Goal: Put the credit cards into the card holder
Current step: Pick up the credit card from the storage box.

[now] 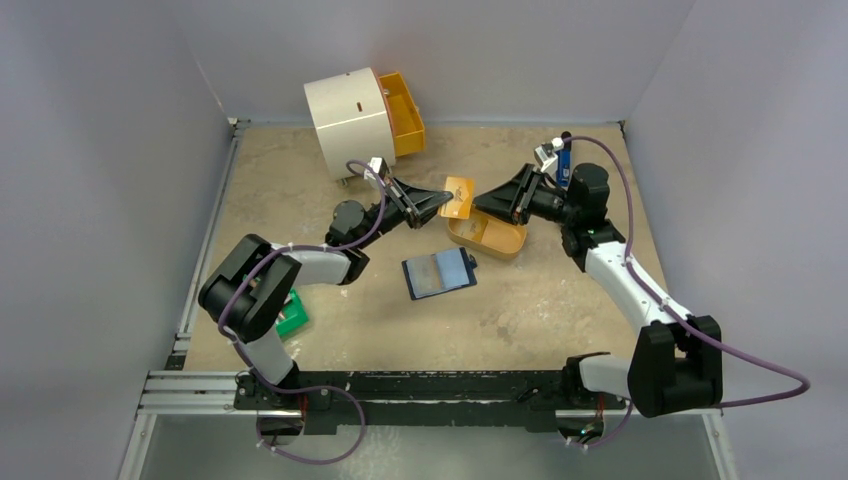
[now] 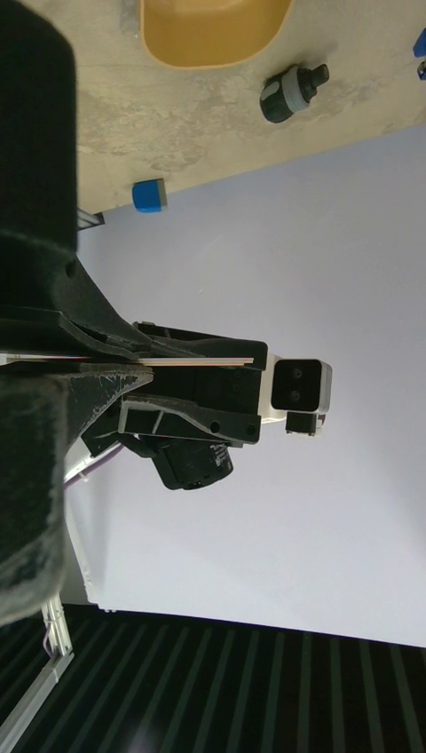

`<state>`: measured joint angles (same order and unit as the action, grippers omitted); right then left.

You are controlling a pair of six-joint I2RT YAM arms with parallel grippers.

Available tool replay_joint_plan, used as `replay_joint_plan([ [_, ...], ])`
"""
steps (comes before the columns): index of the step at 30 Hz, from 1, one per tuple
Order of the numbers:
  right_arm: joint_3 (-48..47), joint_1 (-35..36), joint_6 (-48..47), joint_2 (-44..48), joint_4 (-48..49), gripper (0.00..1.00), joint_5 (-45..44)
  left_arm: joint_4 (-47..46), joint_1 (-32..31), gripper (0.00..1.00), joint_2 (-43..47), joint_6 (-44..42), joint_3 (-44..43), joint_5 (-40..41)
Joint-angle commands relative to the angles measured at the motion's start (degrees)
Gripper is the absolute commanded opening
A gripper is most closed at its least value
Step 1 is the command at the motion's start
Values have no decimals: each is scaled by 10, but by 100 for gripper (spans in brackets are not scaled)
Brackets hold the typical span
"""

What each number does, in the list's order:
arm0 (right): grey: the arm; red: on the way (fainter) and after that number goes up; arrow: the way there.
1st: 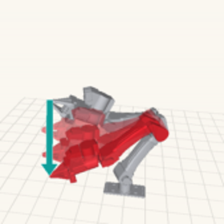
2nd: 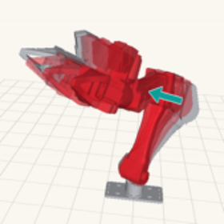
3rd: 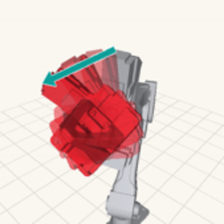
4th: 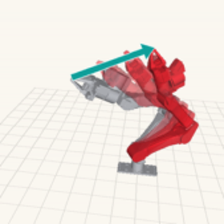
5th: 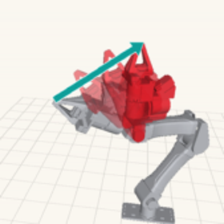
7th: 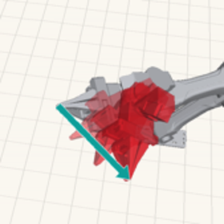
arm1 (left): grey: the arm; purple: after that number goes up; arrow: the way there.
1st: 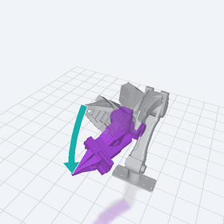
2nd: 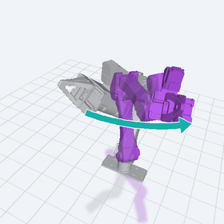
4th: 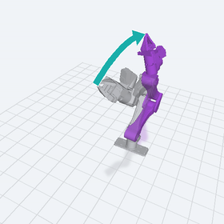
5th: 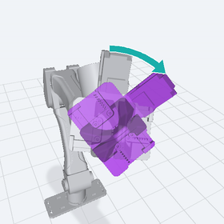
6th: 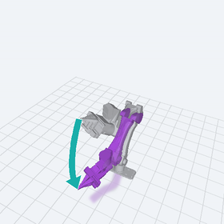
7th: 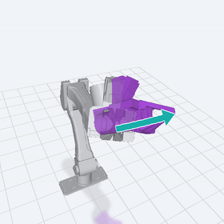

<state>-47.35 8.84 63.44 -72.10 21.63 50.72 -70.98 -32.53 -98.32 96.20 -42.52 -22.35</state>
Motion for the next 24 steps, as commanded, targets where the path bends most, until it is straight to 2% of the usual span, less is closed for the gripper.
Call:
replay_joint_plan([
  [1,-37,3,-8,-2,6,33,13,-14,1,0,28,-24,-19,1],
  [8,-54,16,-22,-17,-18,22,10,3,-2,0,30,-35,-27,0],
  [15,-53,17,-25,-21,-25,18,11,4,-4,0,29,-37,-29,-1],
  [20,-50,17,-23,-21,-21,9,14,7,-6,0,27,-38,-33,-4],
  [24,-47,17,-20,-22,-16,9,16,15,-13,0,29,-48,-37,-5],
])
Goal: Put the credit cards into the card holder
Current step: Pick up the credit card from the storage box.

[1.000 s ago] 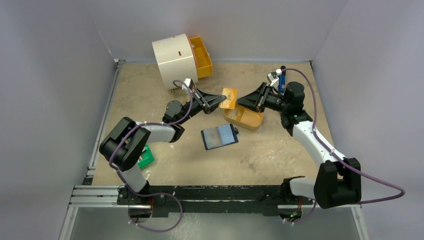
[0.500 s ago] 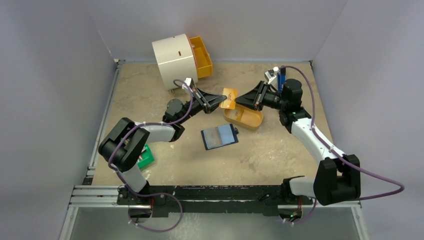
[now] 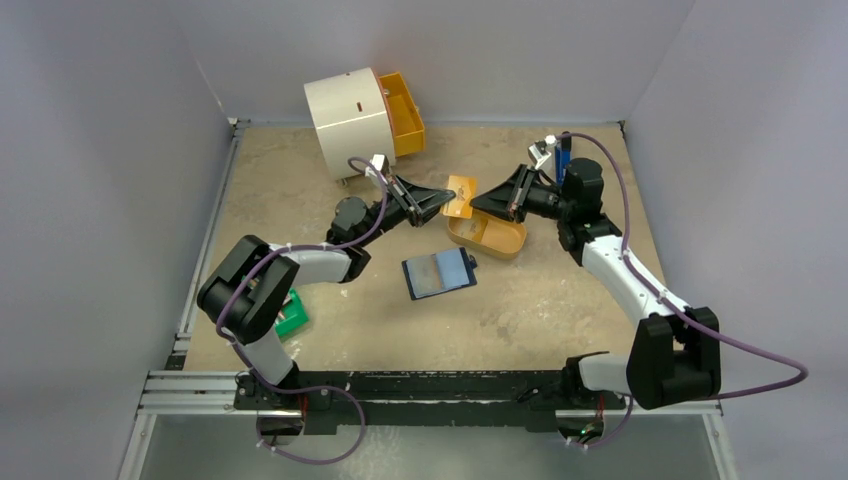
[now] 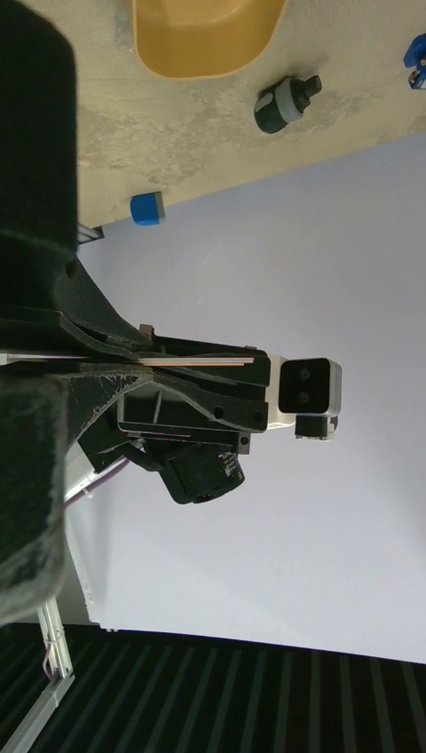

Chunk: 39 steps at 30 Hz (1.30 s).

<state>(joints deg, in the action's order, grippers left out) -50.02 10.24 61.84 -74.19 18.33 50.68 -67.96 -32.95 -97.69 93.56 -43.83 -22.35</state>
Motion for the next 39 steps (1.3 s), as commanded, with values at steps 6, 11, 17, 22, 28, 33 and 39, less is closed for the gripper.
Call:
replay_joint_plan([
  [6,-21,3,-4,0,14,11,16,-13,-10,0,23,-22,-25,-3],
  [11,-20,3,-5,4,7,4,17,-8,-9,0,23,-24,-23,-3],
  [17,1,2,-12,25,-19,4,13,8,-6,0,24,-33,-17,1],
  [22,13,-1,-17,35,-28,2,4,7,-4,0,20,-33,-16,2],
  [28,22,-12,-18,45,-35,0,-4,7,-1,0,21,-32,-13,0],
  [33,28,-15,-14,49,-30,0,-5,-8,1,5,18,-22,-13,-4],
  [39,31,-16,-12,48,-26,0,-8,-39,2,15,9,-2,-17,-13],
])
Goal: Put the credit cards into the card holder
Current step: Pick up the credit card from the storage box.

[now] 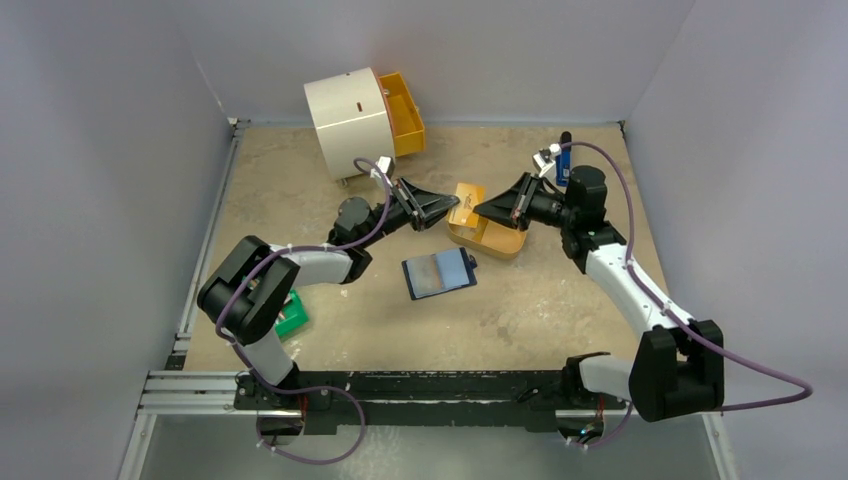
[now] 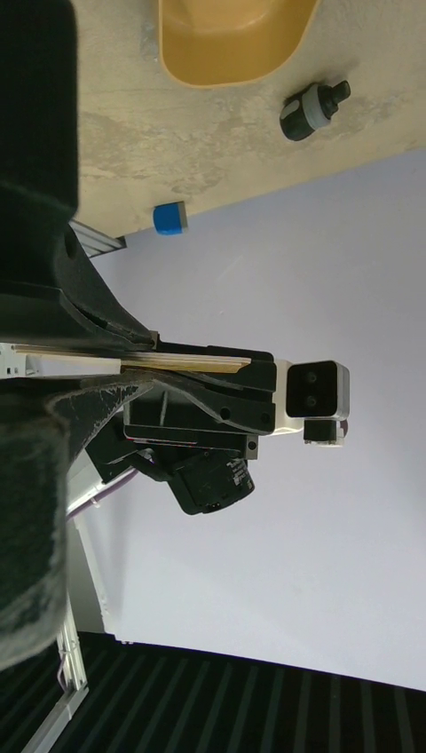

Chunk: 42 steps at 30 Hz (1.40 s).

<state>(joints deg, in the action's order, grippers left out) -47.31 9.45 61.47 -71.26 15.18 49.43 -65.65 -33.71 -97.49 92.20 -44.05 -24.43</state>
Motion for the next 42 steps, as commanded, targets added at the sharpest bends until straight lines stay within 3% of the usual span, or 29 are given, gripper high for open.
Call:
replay_joint_plan([
  [1,5,-9,-7,18,6,0,4,-65,9,16,6,13,-16,6],
  [13,13,-16,1,19,16,0,7,-70,9,9,1,18,-12,8],
  [25,24,-23,7,22,23,0,8,-74,11,13,4,21,-9,6],
  [34,34,-26,16,23,36,0,8,-82,11,0,5,23,-4,8],
  [42,33,-27,12,30,28,0,7,-83,13,0,9,18,4,19],
])
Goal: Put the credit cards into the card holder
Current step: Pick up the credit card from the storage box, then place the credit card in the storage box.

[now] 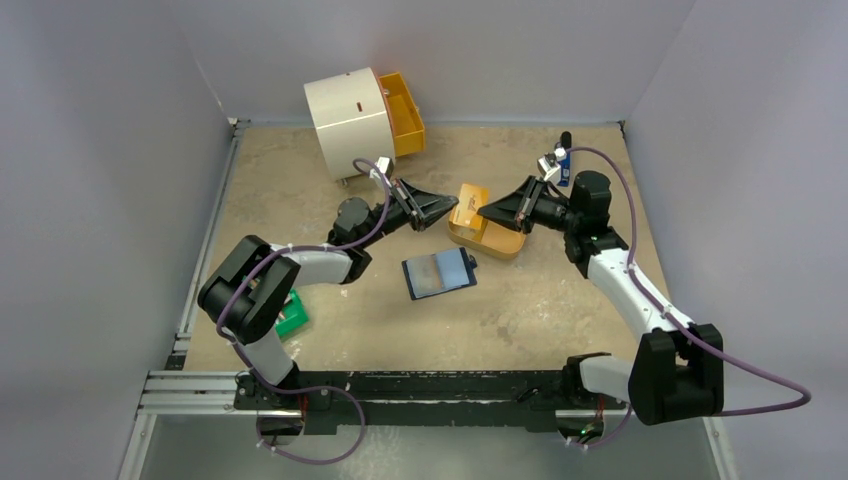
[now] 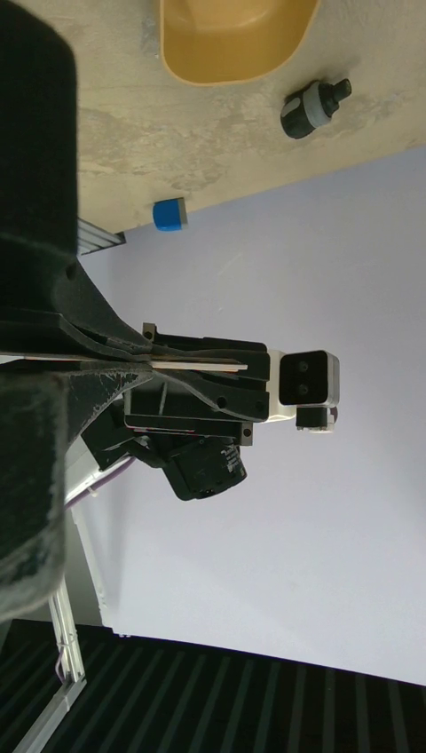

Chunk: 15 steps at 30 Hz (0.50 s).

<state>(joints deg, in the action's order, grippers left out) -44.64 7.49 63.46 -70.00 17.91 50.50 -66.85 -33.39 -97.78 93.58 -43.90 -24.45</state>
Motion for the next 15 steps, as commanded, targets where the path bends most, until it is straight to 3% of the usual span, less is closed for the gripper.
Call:
replay_joint_plan([
  [1,6,-7,-10,20,-4,0,-5,-63,12,0,14,0,4,22],
  [15,5,-10,-27,35,-32,0,-9,43,24,0,47,-66,7,53],
])
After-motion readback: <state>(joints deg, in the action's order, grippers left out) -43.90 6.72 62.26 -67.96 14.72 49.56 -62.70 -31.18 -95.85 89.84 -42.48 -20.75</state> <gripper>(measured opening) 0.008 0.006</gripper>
